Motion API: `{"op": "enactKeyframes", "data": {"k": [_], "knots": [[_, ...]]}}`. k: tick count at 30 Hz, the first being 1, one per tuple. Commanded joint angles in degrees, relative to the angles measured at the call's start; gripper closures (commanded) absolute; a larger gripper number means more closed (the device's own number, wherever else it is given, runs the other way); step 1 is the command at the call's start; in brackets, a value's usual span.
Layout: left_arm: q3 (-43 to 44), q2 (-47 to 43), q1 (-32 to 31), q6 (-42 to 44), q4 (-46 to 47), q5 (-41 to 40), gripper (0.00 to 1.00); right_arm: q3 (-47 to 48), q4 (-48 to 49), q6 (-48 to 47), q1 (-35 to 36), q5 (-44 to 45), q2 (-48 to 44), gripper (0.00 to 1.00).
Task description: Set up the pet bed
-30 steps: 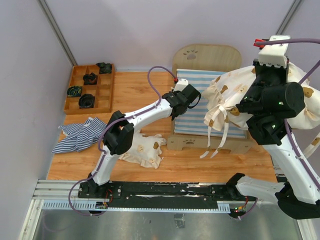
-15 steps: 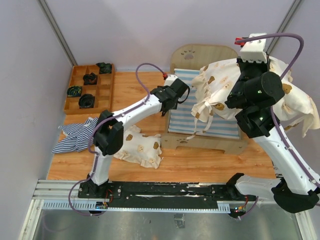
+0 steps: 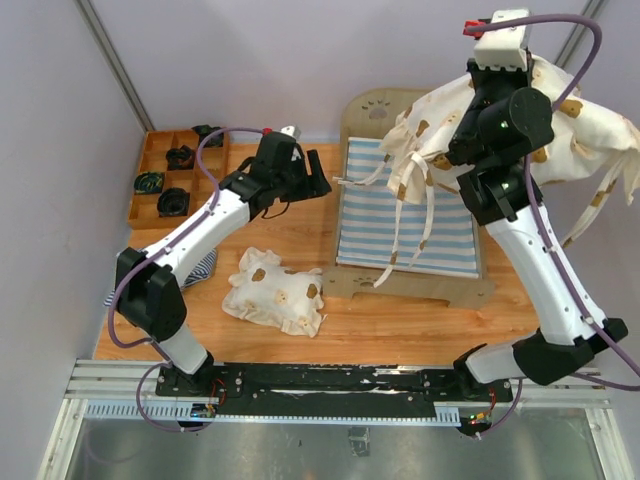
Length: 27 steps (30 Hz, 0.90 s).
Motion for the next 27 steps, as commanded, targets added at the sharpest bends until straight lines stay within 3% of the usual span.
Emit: {"op": "enactKeyframes", "data": {"k": [1, 7, 10, 12, 16, 21, 24, 27], "knots": [[-1.56, -2.24, 2.66, 2.02, 11.5, 15.11, 0.25, 5.3, 5.7, 4.3, -2.59, -9.67, 4.75, 1.0], [6.91, 1.86, 2.85, 6.66, 9.94, 16.75, 0.22, 19.53, 4.21, 4.17, -3.54, -14.04, 16.63, 1.0], [11.16, 4.91, 2.85, 6.6, 6.22, 10.18, 0.22, 27.16, 2.52, 2.75, -3.8, -14.14, 23.11, 1.0], [11.9, 6.34, 3.09, 5.42, 3.58, 4.48, 0.22, 27.38, 1.72, 2.14, -3.8, -12.23, 25.1, 1.0], [6.89, 7.46, 5.03, 0.74, 5.46, 8.67, 0.26, 8.57, 1.23, 6.66, -3.71, -7.74, 18.76, 1.0], [-2.13, 5.7, 5.66, -0.04, 13.29, 17.37, 0.26, -18.33, -6.57, 25.06, -3.71, -10.56, 9.55, 1.0], [-4.25, 4.95, 5.67, 0.96, 12.63, 18.07, 0.25, -23.27, -13.24, 30.58, -3.63, -10.82, 9.72, 1.0], [-7.52, 3.3, 5.67, 1.11, 13.58, 18.33, 0.24, -21.98, -20.49, 32.5, -3.63, -9.82, 11.38, 1.0]]}}
